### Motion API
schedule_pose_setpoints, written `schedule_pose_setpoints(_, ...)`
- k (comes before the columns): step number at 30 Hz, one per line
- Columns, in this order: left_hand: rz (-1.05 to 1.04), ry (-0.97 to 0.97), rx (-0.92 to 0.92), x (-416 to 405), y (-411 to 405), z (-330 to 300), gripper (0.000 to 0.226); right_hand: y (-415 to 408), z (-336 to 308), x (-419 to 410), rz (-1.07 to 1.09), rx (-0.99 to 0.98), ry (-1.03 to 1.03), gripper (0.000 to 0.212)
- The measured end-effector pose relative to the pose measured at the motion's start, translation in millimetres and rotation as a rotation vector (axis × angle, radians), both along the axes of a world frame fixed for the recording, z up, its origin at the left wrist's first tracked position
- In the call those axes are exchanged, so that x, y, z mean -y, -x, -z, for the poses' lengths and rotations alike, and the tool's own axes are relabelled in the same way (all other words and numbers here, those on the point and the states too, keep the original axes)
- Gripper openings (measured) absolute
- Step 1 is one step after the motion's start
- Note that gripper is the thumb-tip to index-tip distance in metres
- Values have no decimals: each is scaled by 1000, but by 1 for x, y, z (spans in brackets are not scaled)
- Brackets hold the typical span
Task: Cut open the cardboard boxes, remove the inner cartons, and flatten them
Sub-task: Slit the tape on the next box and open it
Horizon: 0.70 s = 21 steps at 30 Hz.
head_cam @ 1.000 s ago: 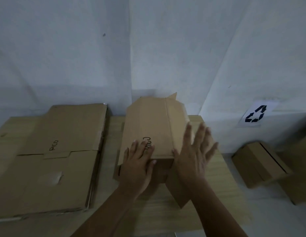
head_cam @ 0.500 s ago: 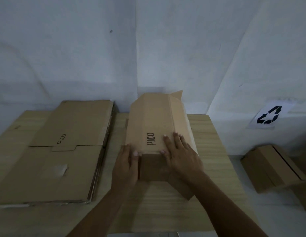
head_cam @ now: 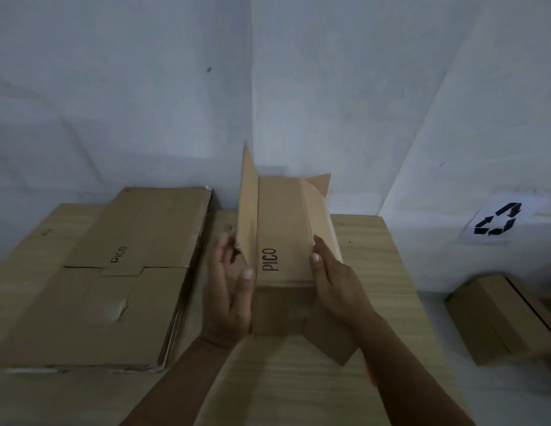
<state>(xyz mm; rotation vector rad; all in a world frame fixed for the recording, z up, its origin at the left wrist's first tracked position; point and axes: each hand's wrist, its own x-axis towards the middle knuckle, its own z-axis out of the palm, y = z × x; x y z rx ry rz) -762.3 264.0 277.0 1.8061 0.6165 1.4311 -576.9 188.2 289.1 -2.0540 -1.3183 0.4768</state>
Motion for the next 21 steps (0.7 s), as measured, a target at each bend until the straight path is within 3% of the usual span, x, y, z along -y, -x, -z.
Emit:
schedule_pose_setpoints(4,126,-130,-334,-3,-16,14,51,-6,1,2,74,-195,-116,60)
schedule_pose_setpoints(7,49,-305,-637,-2,-21,36,48,-7,2,0,138,-296,-157,63)
schedule_pose_setpoints(10,8,-355,-761,-2,-26,41,54,-8,1,-5,190,-279,-179,63)
schedule_pose_setpoints(12,17,-340,-747,-5,-27,39,53,-5,-3,-5,138,-176,-176,59)
schedule_pose_setpoints(16,10,-198,-457,-11,-15,35,43,5,2,-12,-178,168,-28,65)
schedule_pose_setpoints(19,-87,38,-348,-29,-12,34,45,0,8,-15,-160,336,126,62)
schedule_pose_setpoints(21,-60,183,-429,-44,-15,32,58,1,8,-15,-118,467,236,60)
